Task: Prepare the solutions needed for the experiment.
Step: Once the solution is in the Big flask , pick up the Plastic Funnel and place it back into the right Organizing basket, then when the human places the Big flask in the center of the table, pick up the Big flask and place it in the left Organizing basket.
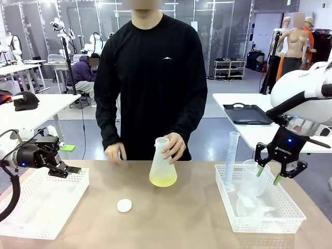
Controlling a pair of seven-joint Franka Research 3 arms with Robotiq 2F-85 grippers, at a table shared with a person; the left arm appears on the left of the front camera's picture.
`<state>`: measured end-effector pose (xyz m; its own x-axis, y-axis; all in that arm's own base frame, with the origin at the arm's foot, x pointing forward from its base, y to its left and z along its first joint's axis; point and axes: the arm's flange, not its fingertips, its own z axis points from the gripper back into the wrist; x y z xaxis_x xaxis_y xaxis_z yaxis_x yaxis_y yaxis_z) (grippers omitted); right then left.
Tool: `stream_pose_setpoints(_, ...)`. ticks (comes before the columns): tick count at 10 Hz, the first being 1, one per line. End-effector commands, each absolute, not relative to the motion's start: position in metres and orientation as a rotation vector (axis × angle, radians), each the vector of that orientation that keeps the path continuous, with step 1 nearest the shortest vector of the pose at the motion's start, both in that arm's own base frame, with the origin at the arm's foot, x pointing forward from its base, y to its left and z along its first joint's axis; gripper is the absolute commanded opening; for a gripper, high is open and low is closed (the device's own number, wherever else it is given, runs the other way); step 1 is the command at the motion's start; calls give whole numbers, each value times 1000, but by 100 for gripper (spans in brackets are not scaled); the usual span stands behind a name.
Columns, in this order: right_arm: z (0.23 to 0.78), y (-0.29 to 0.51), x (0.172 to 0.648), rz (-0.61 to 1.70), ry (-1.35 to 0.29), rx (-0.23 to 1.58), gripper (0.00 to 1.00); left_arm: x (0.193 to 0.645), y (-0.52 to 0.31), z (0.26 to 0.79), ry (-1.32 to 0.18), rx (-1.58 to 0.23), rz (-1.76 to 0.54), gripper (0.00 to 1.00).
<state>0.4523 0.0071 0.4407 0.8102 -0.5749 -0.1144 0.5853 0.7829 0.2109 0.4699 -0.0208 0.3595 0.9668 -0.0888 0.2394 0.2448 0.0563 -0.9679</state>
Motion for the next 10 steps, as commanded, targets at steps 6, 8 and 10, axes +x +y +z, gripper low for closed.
stream_pose_setpoints(6, 440, 8, 451, -623, 63, 240, 61, 470, -21, 361, -133, -1491, -265, 100)
stream_pose_setpoints(8, 440, 8, 451, -623, 63, 240, 61, 470, -21, 361, -133, -1491, -265, 100)
stream_pose_setpoints(10, 440, 8, 451, -623, 63, 240, 61, 470, -21, 361, -133, -1491, -265, 100)
